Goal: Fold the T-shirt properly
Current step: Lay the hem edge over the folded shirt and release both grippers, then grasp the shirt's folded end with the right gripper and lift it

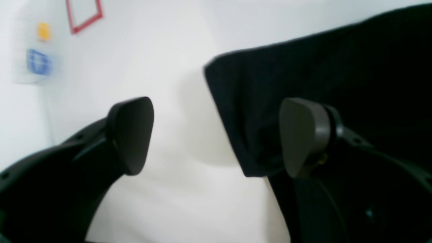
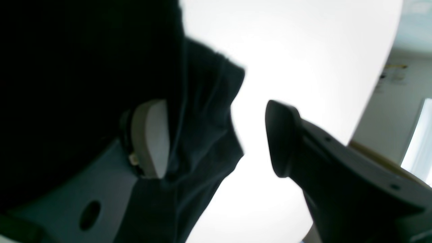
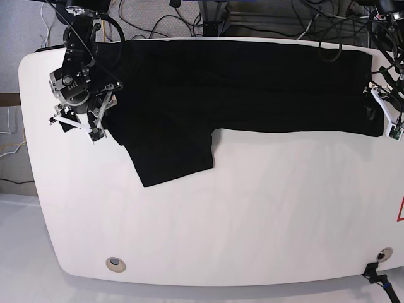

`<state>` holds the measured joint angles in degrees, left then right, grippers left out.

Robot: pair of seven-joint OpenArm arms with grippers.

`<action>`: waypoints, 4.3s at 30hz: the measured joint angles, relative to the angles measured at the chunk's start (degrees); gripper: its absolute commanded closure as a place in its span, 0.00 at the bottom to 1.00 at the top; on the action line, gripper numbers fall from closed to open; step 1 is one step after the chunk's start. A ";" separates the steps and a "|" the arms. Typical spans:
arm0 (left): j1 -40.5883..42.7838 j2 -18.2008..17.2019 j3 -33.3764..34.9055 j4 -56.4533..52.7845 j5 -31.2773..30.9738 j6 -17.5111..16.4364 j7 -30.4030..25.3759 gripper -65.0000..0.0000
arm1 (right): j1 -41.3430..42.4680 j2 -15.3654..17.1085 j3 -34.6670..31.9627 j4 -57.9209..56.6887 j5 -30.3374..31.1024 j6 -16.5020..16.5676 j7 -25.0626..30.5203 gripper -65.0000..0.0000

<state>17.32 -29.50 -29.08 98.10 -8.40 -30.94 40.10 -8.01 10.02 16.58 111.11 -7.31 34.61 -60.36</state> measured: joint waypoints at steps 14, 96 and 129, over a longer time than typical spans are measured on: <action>-5.53 8.61 -2.43 7.87 0.20 -5.11 -0.24 0.15 | 23.10 -8.35 6.49 -16.52 -0.57 -0.48 1.81 0.35; -9.73 12.00 3.30 0.72 0.33 -5.55 -0.46 0.15 | -10.14 -12.11 -9.18 3.50 40.54 5.25 -20.35 1.00; -9.73 12.02 3.34 0.61 0.22 -5.57 -0.50 0.15 | -2.82 -1.64 -14.53 -1.57 35.67 5.07 -18.47 0.41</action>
<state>7.60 -17.47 -25.74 98.72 -8.19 -36.51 39.59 -10.83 8.38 2.04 109.54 28.36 39.68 -78.83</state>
